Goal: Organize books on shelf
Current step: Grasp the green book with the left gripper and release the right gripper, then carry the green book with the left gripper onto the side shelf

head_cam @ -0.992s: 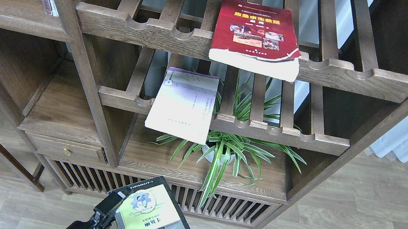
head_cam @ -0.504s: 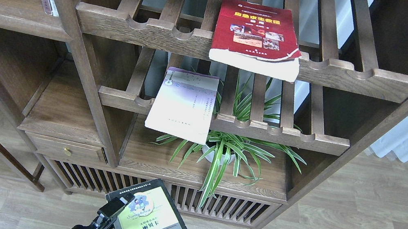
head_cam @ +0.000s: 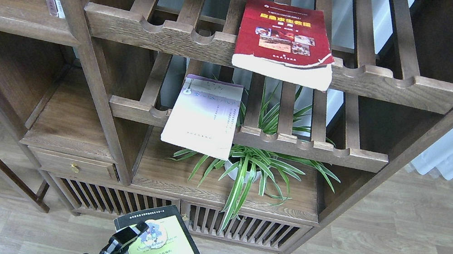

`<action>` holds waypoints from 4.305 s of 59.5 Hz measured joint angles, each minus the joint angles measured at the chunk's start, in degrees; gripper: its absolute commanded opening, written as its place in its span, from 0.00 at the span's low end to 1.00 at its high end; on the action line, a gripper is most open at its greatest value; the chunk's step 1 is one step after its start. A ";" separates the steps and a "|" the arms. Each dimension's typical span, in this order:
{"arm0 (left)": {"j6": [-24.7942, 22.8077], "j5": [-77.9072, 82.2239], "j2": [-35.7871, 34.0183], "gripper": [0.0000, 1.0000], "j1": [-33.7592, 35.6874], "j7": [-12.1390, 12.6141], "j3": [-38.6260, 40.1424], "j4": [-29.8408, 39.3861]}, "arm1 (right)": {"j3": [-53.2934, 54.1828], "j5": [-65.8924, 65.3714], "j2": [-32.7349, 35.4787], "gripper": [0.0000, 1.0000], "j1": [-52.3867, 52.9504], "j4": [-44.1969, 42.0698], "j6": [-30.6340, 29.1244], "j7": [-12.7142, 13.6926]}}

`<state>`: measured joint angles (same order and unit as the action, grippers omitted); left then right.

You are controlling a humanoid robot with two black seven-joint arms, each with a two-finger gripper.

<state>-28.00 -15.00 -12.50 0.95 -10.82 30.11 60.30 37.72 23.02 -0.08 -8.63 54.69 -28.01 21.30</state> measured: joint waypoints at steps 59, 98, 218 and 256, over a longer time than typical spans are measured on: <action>0.00 -0.29 -35.48 0.06 -15.41 -0.13 36.65 25.29 | 0.34 0.03 0.08 1.00 0.97 -1.87 0.00 -1.87; -0.01 3.59 -51.11 0.06 -6.38 10.71 67.61 23.32 | 0.34 0.05 0.08 1.00 0.42 -2.21 0.02 -1.97; -0.01 55.81 -15.45 0.32 49.41 11.92 52.98 -4.83 | 0.25 0.32 0.08 1.00 0.11 -2.04 0.00 -4.80; -0.01 47.90 -15.96 0.51 43.02 11.70 64.27 2.37 | 0.22 0.27 0.08 1.00 0.62 -1.95 0.00 -5.88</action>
<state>-28.01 32.90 -28.46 43.96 0.88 94.38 62.67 37.94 23.29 0.00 -8.01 52.73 -28.00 15.43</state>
